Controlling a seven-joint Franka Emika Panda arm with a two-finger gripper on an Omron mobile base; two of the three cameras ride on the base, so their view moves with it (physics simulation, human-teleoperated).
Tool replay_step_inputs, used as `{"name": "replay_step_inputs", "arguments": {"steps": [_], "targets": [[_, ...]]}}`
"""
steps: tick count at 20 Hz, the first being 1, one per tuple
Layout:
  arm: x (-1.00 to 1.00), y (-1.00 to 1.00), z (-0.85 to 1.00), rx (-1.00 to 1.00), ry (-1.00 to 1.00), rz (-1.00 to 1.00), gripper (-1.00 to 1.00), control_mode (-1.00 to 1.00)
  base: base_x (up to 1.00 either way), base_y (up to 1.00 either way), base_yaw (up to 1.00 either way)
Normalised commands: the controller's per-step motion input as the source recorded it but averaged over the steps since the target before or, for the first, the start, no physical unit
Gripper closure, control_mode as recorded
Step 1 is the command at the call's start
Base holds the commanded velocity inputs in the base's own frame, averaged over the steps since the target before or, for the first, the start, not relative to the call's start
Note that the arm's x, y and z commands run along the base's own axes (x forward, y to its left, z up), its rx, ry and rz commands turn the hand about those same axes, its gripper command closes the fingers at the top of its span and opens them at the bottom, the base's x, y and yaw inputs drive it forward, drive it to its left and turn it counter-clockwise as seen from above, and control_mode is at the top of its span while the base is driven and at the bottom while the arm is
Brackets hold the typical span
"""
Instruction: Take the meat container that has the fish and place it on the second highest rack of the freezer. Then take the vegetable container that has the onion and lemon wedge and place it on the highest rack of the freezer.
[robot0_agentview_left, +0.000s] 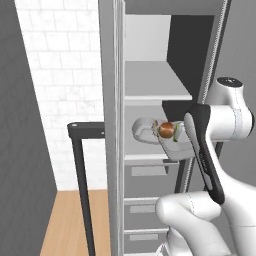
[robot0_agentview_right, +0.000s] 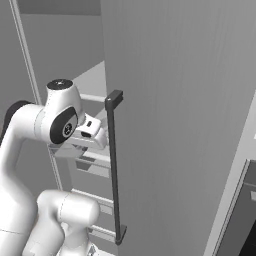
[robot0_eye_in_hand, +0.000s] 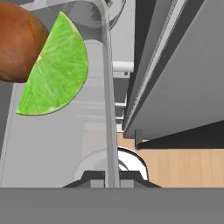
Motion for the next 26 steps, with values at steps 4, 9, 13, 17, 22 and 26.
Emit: {"name": "replay_step_inputs", "arguments": {"steps": [4, 9, 13, 17, 22, 26], "targets": [[0.0, 0.05, 0.02, 0.0, 0.0, -0.05, 1.0, -1.0, 0.0, 0.0, 0.0], [-0.03, 0.02, 0.35, 0.02, -0.03, -0.15, 1.0, -1.0, 0.0, 0.0, 0.0], [0.0, 0.1, 0.46, 0.04, -0.03, -0.17, 1.0, -1.0, 0.0, 0.0, 0.0], [0.0, 0.22, 0.53, 0.04, -0.04, -0.17, 1.0, -1.0, 0.0, 0.0, 0.0], [0.0, 0.14, 0.37, 0.04, -0.15, -0.14, 1.0, -1.0, 0.0, 0.0, 0.0], [0.09, 0.04, 0.41, 0.06, -0.1, -0.18, 1.0, -1.0, 0.0, 0.0, 0.0]]}}
